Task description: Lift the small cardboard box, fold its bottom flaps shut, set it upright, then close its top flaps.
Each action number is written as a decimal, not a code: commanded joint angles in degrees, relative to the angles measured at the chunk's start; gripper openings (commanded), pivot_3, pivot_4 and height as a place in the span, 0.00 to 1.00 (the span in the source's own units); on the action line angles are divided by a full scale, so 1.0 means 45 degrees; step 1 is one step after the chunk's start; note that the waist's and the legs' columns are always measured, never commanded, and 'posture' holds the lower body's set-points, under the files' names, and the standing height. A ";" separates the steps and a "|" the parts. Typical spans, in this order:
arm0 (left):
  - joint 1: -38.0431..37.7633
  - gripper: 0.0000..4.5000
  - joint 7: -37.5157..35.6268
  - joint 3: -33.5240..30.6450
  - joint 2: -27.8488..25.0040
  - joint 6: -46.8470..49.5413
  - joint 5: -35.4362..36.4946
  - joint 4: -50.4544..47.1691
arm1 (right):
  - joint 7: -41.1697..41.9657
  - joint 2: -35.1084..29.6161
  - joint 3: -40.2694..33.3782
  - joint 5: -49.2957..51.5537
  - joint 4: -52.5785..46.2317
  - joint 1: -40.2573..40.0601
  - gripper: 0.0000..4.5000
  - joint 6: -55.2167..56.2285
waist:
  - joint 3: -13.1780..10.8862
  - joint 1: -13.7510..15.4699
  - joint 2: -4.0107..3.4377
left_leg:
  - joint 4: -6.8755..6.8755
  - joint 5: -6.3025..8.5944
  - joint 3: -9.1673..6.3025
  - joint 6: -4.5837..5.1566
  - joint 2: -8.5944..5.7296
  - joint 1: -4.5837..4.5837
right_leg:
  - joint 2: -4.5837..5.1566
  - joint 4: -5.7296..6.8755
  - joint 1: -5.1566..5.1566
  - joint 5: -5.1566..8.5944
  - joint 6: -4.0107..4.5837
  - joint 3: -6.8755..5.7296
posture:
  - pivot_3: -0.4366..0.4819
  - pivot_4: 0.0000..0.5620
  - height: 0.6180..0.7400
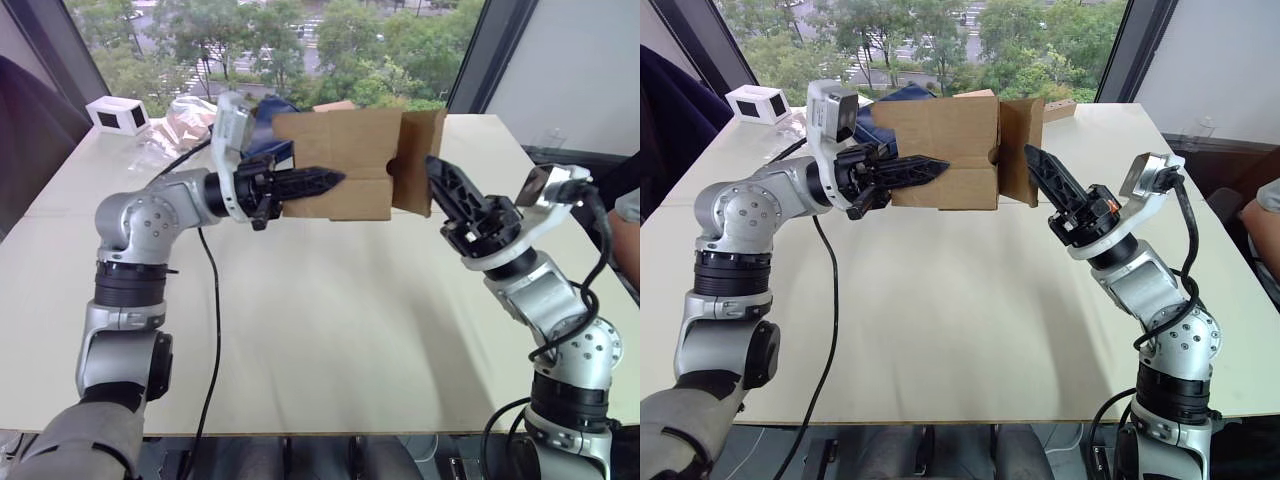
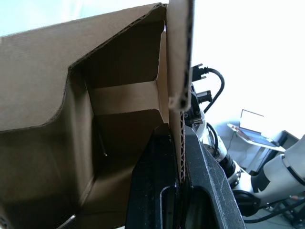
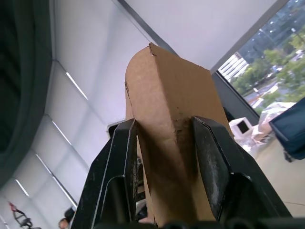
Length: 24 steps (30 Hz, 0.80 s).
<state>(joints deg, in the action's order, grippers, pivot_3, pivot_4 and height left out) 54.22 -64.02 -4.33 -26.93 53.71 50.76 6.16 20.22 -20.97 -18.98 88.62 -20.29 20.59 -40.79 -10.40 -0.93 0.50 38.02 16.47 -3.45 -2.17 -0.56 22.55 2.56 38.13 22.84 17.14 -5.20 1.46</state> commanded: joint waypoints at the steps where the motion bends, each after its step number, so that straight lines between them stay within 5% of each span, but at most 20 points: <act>1: 0.0256 0.00 0.0006 -0.0362 -0.0103 -0.0053 0.0195 -0.0257 | 0.0349 0.0021 0.0286 0.0445 -0.0795 0.0020 0.40 -0.0031 | 0.0000 0.0000 0.0000 | 0.0000 0.0000 0.0000 0.0000 0.0000 0.0000 | -0.0001 0.0000 0.0000 0.0000 0.0000 0.0000 | 0.48 0.27 1.00; 10: 0.0244 0.00 -0.0013 -0.0309 -0.0125 -0.0080 0.0122 -0.0257 | 0.0409 -0.0098 0.0510 -0.0227 -0.0785 -0.0092 0.40 0.0195 | 0.0000 -0.0003 0.0000 | 0.0000 0.0000 -0.0002 0.0000 0.0000 0.0000 | -0.0003 0.0001 0.0002 0.0000 0.0000 0.0000 | 0.48 0.27 1.00; 15: 0.0200 0.00 -0.0040 -0.0292 -0.0126 -0.0081 0.0124 -0.0284 | 0.0626 -0.0188 0.0613 -0.0338 -0.0844 -0.0167 0.73 0.0151 | 0.0000 -0.0004 0.0000 | 0.0000 0.0000 -0.0002 0.0000 0.0000 -0.0001 | -0.0003 0.0001 0.0002 0.0000 0.0000 0.0000 | 0.48 0.27 1.00; 24: 0.0134 0.00 -0.0049 -0.0326 -0.0160 -0.0036 0.0186 -0.0369 | 0.0347 0.0022 0.0512 -0.0286 -0.0678 -0.0030 0.73 0.0444 | 0.0000 0.0001 0.0000 | 0.0000 0.0000 -0.0002 0.0000 0.0000 0.0000 | -0.0002 0.0000 0.0001 0.0000 0.0000 0.0000 | 0.48 0.27 1.00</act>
<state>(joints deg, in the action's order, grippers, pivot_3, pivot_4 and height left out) 54.20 -64.01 -4.31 -27.00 53.67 50.65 6.16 22.30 -21.36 -15.99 86.32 -22.36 19.41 -40.28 -10.40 -0.93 0.50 38.02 16.47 -3.46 -2.17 -0.56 22.54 2.55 38.13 22.84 17.14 -5.20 1.46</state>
